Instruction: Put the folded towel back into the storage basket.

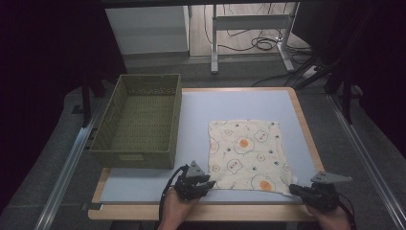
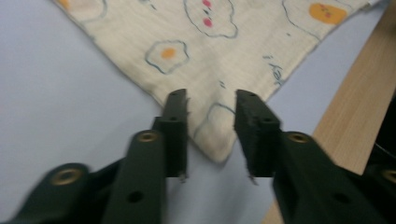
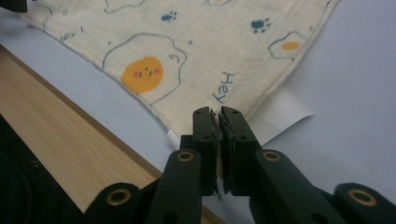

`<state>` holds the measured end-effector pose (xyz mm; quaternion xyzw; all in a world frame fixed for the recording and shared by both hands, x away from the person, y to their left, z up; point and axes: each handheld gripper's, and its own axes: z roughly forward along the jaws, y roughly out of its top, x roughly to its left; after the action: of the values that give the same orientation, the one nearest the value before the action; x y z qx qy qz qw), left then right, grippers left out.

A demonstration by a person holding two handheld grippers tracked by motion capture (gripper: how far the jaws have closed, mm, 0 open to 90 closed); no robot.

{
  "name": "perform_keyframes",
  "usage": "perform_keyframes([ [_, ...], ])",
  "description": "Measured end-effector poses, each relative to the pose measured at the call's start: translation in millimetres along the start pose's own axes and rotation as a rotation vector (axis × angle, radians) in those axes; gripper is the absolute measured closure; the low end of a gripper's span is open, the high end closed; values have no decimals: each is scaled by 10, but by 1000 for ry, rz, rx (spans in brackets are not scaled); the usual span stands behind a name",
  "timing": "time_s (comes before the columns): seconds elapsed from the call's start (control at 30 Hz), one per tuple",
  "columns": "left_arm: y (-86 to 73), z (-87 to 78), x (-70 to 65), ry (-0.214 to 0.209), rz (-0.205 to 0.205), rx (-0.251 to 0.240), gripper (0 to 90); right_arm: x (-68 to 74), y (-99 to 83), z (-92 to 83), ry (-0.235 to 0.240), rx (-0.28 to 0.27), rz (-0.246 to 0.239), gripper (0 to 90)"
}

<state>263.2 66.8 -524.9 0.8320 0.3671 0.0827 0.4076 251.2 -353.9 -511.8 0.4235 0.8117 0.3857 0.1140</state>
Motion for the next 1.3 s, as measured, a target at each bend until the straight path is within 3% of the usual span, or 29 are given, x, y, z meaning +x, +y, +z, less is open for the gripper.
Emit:
perform_keyframes([
  [0.03,33,-5,29,18,-6,-5,547,-11,15,-9,-5,-6,0,772],
  [0.1,95,-9,75,13,-15,-18,485,-52,72,-17,-33,-15,-5,703],
  [0.2,215,45,136,37,8,-18,411,-102,166,-8,-46,-26,-7,616],
  [0.37,436,244,289,73,18,-19,349,-203,338,80,-78,-33,-21,489],
  [0.47,563,369,418,107,26,-21,334,-300,441,177,-63,-41,-2,445],
  [0.6,720,526,625,147,3,-18,325,-404,575,321,-80,-45,-23,396],
  [0.77,938,715,859,216,-10,-22,350,-482,728,477,-101,-58,-34,355],
  [0.9,1086,876,1047,227,-46,-25,396,-546,808,550,-99,-56,-23,355],
  [1.0,1170,958,1169,263,-63,-28,422,-591,847,582,-95,-41,-19,356],
  [1.2,1237,1052,1335,308,-95,-36,450,-722,895,670,-103,-22,-11,367],
  [1.3,1250,1088,1390,316,-91,-31,471,-785,932,715,-115,-31,7,392],
])
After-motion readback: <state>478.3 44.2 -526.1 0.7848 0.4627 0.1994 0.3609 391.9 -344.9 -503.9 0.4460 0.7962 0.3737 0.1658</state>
